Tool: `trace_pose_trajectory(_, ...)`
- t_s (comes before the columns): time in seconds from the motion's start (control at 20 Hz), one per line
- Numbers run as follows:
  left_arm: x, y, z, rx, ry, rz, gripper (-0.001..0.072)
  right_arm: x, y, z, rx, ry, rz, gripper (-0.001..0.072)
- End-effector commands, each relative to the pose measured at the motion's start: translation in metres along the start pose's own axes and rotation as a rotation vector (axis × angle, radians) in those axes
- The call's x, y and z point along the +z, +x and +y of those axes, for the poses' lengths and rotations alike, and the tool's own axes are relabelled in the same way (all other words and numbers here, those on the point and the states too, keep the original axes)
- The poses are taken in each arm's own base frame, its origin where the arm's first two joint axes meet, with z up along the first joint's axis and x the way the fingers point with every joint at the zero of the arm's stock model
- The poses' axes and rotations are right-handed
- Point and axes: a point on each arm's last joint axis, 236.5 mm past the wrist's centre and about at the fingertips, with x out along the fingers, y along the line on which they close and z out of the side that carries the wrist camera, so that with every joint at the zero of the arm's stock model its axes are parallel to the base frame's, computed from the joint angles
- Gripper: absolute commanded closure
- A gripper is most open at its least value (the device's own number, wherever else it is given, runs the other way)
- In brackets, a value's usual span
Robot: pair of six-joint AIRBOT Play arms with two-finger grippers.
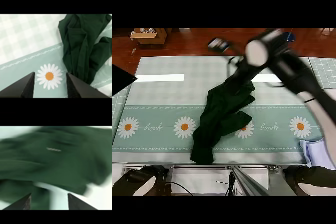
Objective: Fold the shirts.
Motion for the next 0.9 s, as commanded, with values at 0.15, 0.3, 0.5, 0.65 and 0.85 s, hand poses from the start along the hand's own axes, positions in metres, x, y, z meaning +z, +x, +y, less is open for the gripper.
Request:
trace_pose_trajectory(0.15,-0.032,0.035,0.004,-0.004,0.007,0.139,-0.0013,-0.123,-0.078,-0.212,-0.221,0.588,0.006,0.0179)
trace_pose_trajectory(0.3,-0.082,0.088,-0.002,-0.051,-0.019,0.318,-0.0013,-0.177,-0.079,-0.245,-0.118,0.844,-0.027,0.0179)
trace_pose_trajectory(0.5,-0.139,0.166,-0.055,-0.286,-0.145,0.405,-0.0013,-0.221,-0.048,-0.239,0.062,1.038,-0.026,0.0179)
trace_pose_trajectory(0.65,-0.161,0.206,-0.080,-0.360,-0.166,0.387,-0.0013,-0.239,-0.015,-0.224,0.116,1.070,0.024,0.0179)
trace_pose_trajectory(0.85,-0.184,0.245,-0.115,-0.399,-0.069,0.476,-0.0013,-0.254,0.013,-0.203,0.182,1.086,0.069,0.0180)
